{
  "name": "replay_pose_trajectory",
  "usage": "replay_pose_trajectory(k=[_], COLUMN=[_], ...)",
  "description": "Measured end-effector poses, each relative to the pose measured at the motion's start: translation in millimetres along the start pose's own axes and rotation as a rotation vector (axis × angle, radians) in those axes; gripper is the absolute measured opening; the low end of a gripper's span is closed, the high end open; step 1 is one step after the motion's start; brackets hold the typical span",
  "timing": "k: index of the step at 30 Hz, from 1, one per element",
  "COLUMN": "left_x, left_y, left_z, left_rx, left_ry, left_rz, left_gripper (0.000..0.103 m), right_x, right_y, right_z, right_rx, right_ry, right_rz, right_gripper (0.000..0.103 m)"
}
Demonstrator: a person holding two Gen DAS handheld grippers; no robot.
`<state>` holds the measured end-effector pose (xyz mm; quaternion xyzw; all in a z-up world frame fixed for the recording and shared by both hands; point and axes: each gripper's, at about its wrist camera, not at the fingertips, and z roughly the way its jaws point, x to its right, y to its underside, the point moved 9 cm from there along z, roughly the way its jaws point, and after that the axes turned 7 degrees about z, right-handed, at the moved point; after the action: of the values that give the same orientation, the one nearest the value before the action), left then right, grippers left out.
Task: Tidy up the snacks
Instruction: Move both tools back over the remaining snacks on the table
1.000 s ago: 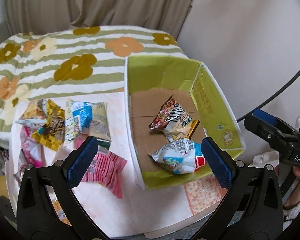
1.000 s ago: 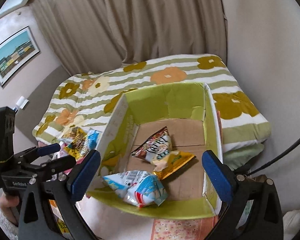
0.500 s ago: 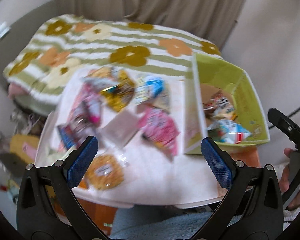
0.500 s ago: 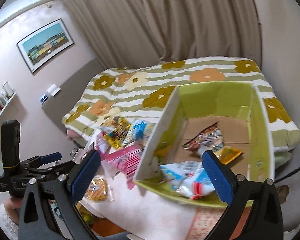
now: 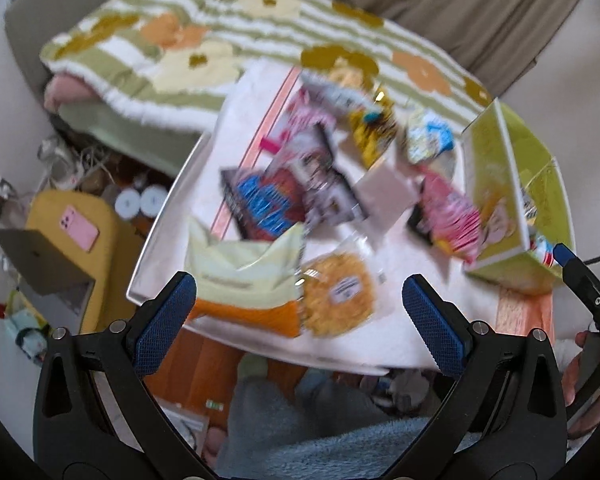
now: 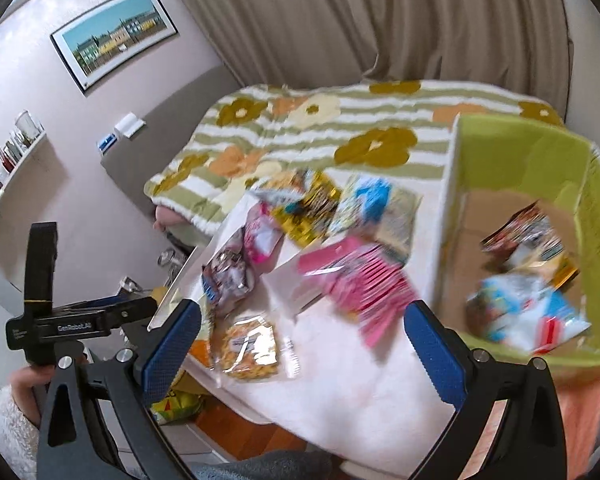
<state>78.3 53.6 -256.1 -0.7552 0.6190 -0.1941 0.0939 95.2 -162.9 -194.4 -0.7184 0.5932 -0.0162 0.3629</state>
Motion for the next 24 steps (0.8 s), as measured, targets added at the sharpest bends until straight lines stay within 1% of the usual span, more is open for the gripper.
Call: replay_pose_trajectory(k=[5, 9, 12, 13, 17, 21, 24], left_x=[-16, -25, -30, -31, -38, -42, -46], left_y=[16, 21, 26, 27, 30, 33, 35], left_z=[29, 56, 77, 82, 100, 114, 120], left_rx=[-0.083, -0.137, -0.178, -0.187, -0.204, -0.23, -0.23], left_ry=[0.053, 0.091, 0.097, 0.104, 0.071, 0.099, 0.098], left_rz=[0.016, 0.035, 0.061, 0.067, 0.111, 0.086, 0.087], left_gripper=[0.102, 0.102, 0.102, 0.102, 0.102, 0.102, 0.102], right_x=[-24, -30, -30, -30, -30, -31, -34], right_y=[29, 53, 68, 71, 86, 95, 99], right_z=[42, 70, 90, 95, 114, 127, 137], right_rx=[-0.077, -0.124, -0.149, -0.153, -0.181, -0.207, -0.22], right_ry=[0.016, 0.044, 0.071, 0.077, 0.085, 0.097, 0.089], right_rz=[0.001, 0.006, 0.005, 0.001, -0.014, -0.051, -0.082], right_gripper=[0.101, 0.101, 0.101, 0.101, 0.101, 0.101, 0.101])
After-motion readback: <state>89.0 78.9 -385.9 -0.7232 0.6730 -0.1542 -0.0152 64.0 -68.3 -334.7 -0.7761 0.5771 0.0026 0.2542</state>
